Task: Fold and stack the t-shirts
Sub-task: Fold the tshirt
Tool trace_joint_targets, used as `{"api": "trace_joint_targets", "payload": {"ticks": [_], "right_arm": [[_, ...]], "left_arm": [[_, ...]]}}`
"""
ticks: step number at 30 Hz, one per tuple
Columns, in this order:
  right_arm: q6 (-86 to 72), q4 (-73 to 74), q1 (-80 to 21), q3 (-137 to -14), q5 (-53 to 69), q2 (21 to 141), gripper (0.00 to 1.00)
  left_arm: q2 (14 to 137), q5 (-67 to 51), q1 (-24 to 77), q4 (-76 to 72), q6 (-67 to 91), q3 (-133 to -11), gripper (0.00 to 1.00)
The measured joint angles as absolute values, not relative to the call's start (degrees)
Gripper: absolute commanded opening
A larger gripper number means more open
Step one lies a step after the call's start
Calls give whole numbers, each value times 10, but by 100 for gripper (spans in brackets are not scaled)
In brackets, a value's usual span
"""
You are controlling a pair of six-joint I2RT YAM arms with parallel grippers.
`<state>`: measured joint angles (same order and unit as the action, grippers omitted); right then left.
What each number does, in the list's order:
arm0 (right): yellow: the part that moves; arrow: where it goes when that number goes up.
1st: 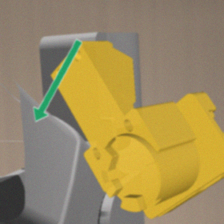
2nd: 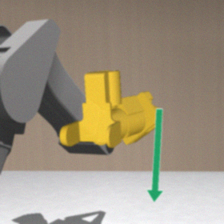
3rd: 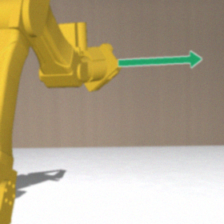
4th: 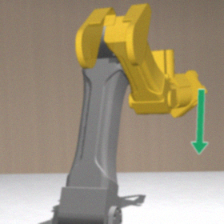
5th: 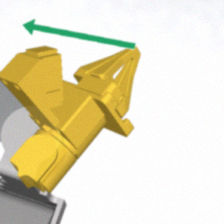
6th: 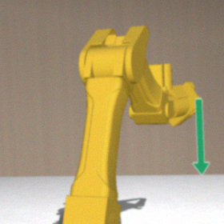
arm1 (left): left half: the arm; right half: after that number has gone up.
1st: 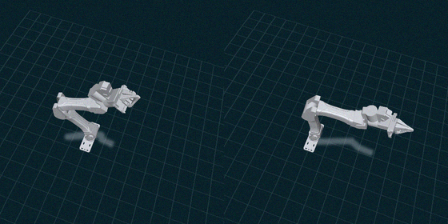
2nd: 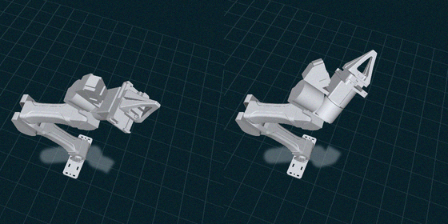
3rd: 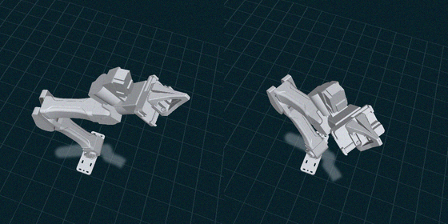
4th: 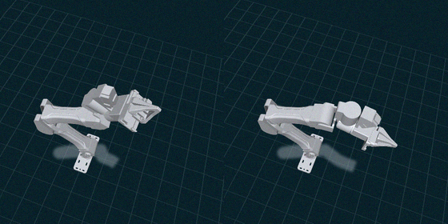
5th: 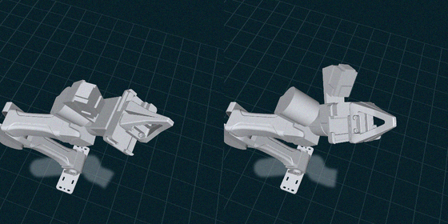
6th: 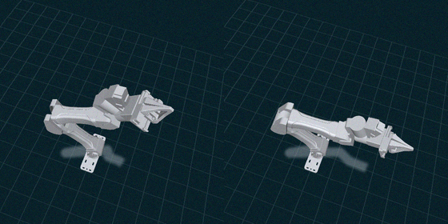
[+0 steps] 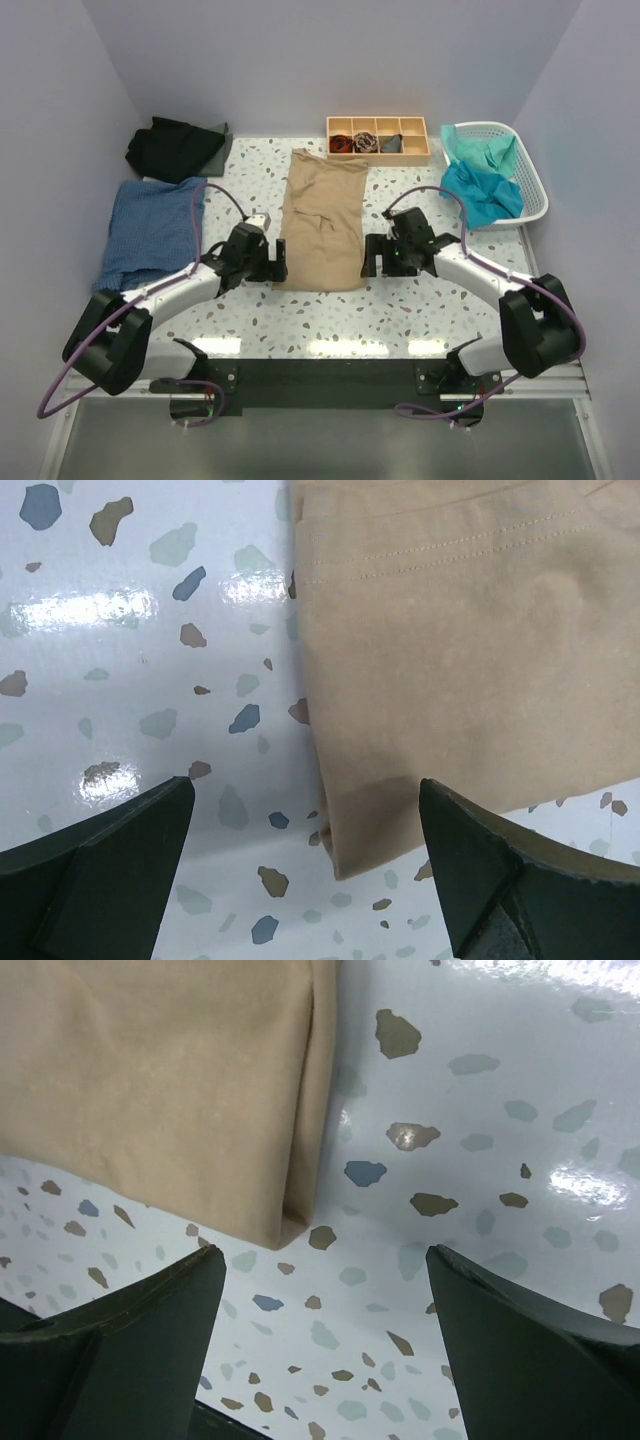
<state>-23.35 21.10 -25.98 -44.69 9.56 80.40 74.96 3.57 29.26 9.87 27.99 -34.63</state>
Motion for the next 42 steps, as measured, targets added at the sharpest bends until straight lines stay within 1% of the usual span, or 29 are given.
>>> {"api": "trace_joint_targets", "payload": {"ticks": [2,8,10,11,12,15,16,17,18,19,20,22,23,24,25,26,27,28,29,30,36,39,42], "right_arm": [[-242,203,-259,-443,107,804,87],[-285,116,-258,-404,165,823,85],[-299,95,-259,-393,181,839,84],[-307,81,-258,-391,195,844,84],[-313,67,-258,-390,200,847,84],[-327,37,-257,-387,220,859,81],[-331,29,-257,-385,225,861,80],[-335,21,-257,-383,231,864,79],[-338,15,-257,-383,236,868,74],[-342,7,-257,-383,241,872,71],[-346,-3,-257,-382,248,878,70],[-353,-15,-257,-380,258,886,60],[-357,-22,-257,-378,261,888,52],[-359,-27,-257,-373,263,889,46],[-361,-30,-257,-369,266,890,40],[-362,-32,-257,-366,266,892,24],[-365,-34,-257,-362,268,896,18],[-366,-40,-256,-359,271,901,12],[-368,-44,-256,-356,272,905,1],[-372,-50,-256,-351,276,909,0],[-384,-73,-255,-322,285,894,0],[-383,-54,-256,-295,281,848,0],[-379,-12,-256,-271,279,769,1]], "left_arm": [[747,36,293,93,284,-341,100],[743,21,293,49,291,-314,100],[741,9,292,34,295,-301,98],[740,2,292,28,296,-293,94],[738,-3,293,18,298,-285,92],[730,-31,291,-9,310,-268,80],[730,-39,291,-17,312,-264,76],[729,-49,290,-30,314,-257,66],[730,-59,290,-42,320,-252,60],[732,-69,290,-52,324,-247,54],[736,-79,290,-60,329,-244,46],[747,-101,290,-79,339,-238,37],[752,-108,290,-87,342,-235,27],[759,-118,290,-98,346,-231,22],[762,-124,289,-105,351,-229,15],[766,-127,289,-107,352,-228,10],[772,-131,289,-111,353,-226,7],[774,-133,289,-113,355,-226,1],[775,-136,289,-115,355,-226,0],[775,-136,289,-115,357,-226,0],[770,-138,289,-104,357,-226,0],[749,-139,293,-68,357,-226,0],[701,-138,309,-27,356,-215,0]]}}
